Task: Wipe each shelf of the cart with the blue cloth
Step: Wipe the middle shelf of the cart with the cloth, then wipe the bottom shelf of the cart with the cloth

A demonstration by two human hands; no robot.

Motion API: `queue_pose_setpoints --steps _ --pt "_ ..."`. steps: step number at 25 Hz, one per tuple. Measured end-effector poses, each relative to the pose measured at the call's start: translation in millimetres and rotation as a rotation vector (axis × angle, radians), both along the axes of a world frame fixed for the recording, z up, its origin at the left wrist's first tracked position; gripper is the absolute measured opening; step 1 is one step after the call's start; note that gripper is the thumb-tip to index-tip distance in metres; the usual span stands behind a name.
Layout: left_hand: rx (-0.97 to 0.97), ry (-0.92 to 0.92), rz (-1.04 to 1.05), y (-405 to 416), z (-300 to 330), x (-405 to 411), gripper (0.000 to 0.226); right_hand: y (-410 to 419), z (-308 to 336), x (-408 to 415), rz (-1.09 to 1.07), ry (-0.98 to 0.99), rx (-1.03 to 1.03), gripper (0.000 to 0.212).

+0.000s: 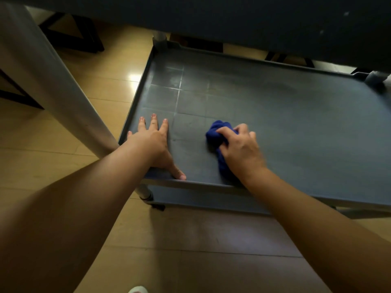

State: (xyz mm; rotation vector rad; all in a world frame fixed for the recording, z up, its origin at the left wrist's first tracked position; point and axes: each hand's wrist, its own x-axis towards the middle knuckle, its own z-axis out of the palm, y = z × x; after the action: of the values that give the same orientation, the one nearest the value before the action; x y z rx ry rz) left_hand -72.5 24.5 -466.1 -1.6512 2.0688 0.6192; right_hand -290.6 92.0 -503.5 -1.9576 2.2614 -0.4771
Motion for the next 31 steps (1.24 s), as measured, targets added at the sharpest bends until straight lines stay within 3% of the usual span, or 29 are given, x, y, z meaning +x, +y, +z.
queue_pose_setpoints --steps 10,13,15,20,22,25,28,31 --pt "0.006 0.031 0.013 1 -6 3 0.177 87 19 -185 -0.453 0.092 0.172 0.041" --pt "-0.038 0.025 -0.022 14 -15 1 0.152 86 16 -181 -0.457 0.064 0.132 0.042" --pt "-0.1 0.056 -0.03 33 -20 4 0.137 89 14 -178 -0.429 0.033 0.073 0.042" --pt "-0.366 0.219 -0.043 98 -25 8 0.135 96 20 -152 -0.293 -0.127 -0.085 0.04" --pt "-0.517 0.376 -0.049 135 -38 12 0.12 104 28 -121 -0.19 -0.239 -0.185 0.04" --pt "-0.68 0.559 -0.266 186 -96 26 0.082 132 33 -68 0.002 -0.317 -0.326 0.036" --pt "-0.49 0.44 -0.333 206 -164 34 0.075 169 5 -18 0.209 -0.286 -0.353 0.038" --pt "-0.364 0.34 -0.204 190 -229 27 0.107 193 -68 13 0.268 -0.38 -0.276 0.037"
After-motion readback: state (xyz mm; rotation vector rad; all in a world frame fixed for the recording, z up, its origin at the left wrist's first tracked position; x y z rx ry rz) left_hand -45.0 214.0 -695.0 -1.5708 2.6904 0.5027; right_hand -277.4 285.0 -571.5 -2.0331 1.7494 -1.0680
